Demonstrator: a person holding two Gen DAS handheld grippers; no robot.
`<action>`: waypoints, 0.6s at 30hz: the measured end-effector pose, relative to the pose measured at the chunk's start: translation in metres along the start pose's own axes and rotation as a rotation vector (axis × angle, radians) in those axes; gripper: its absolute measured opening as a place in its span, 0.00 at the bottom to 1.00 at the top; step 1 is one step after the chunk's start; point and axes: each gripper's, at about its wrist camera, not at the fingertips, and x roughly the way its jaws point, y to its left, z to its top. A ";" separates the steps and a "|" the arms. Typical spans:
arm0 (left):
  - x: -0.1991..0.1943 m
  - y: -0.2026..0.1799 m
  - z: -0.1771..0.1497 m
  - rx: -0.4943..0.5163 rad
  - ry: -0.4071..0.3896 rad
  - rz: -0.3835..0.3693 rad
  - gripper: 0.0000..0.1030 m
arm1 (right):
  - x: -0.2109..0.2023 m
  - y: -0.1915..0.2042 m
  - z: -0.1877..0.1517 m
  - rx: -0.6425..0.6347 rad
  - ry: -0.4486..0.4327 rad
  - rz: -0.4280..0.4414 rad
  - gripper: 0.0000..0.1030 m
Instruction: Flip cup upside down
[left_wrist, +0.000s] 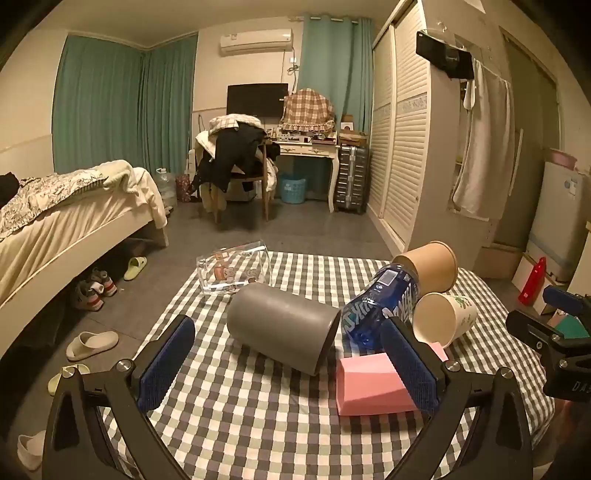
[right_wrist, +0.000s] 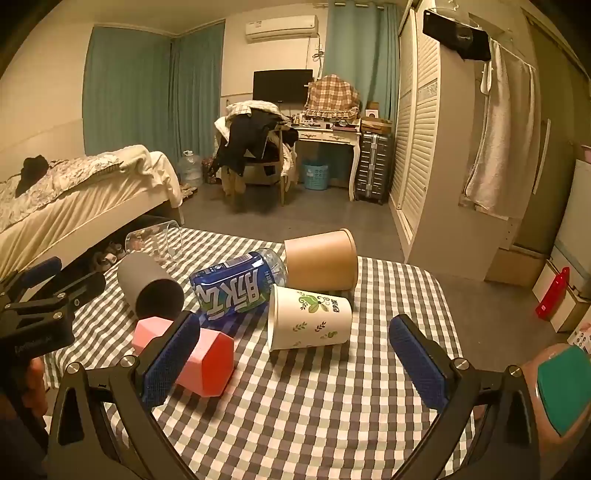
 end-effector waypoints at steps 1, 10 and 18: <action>0.000 0.000 0.000 0.001 -0.001 0.001 1.00 | 0.000 0.000 0.000 -0.002 0.001 0.000 1.00; -0.002 0.001 0.001 0.001 -0.002 0.001 1.00 | 0.001 0.003 -0.002 -0.008 0.003 0.002 1.00; -0.003 0.002 0.002 -0.002 -0.003 0.003 1.00 | 0.001 0.004 -0.003 -0.011 0.003 -0.002 1.00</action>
